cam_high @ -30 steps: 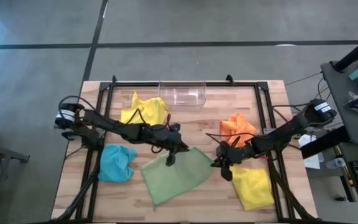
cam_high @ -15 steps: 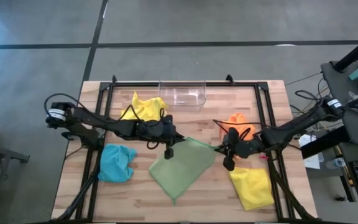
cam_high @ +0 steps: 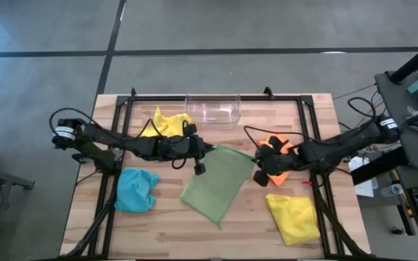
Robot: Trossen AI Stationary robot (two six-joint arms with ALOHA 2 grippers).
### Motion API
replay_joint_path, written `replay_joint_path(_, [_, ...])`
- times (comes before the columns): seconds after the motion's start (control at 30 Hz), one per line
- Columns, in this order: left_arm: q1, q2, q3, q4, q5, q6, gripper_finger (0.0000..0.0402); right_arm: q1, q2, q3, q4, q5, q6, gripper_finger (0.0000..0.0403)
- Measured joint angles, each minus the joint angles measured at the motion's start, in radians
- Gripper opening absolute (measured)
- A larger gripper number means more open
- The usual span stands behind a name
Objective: Fold microfiber towels
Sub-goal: Fold the light green microfiber cloth
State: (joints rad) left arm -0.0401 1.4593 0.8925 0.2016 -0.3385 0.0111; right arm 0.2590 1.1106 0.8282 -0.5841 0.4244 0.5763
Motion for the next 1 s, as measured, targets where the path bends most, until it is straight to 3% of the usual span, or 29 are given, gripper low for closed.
replay_joint_path(0.43, [0.096,-0.004,-0.030,-0.013,-0.004,0.066,0.0000,-0.190,0.038,0.033,0.011,-0.006,-0.130,0.0008])
replay_joint_path(1.0, [0.092,-0.109,-0.047,-0.079,0.073,0.206,0.0000,-0.023,0.110,0.037,0.146,0.010,-0.098,0.0008])
